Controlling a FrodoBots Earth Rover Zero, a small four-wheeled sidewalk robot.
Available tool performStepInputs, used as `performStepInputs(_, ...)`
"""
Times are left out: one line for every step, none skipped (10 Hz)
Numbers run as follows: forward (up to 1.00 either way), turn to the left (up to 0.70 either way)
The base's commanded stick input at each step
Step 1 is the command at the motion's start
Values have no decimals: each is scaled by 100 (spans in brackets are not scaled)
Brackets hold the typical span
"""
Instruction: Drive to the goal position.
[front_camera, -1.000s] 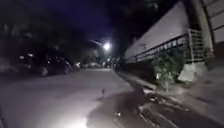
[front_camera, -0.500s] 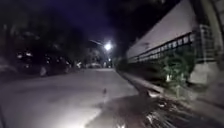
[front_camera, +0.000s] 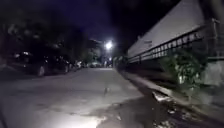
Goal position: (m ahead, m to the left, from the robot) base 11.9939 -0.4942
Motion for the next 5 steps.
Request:
performStepInputs(50, -37)
performStepInputs(50, -40)
performStepInputs(50, -44)
performStepInputs(50, -48)
performStepInputs(50, -36)
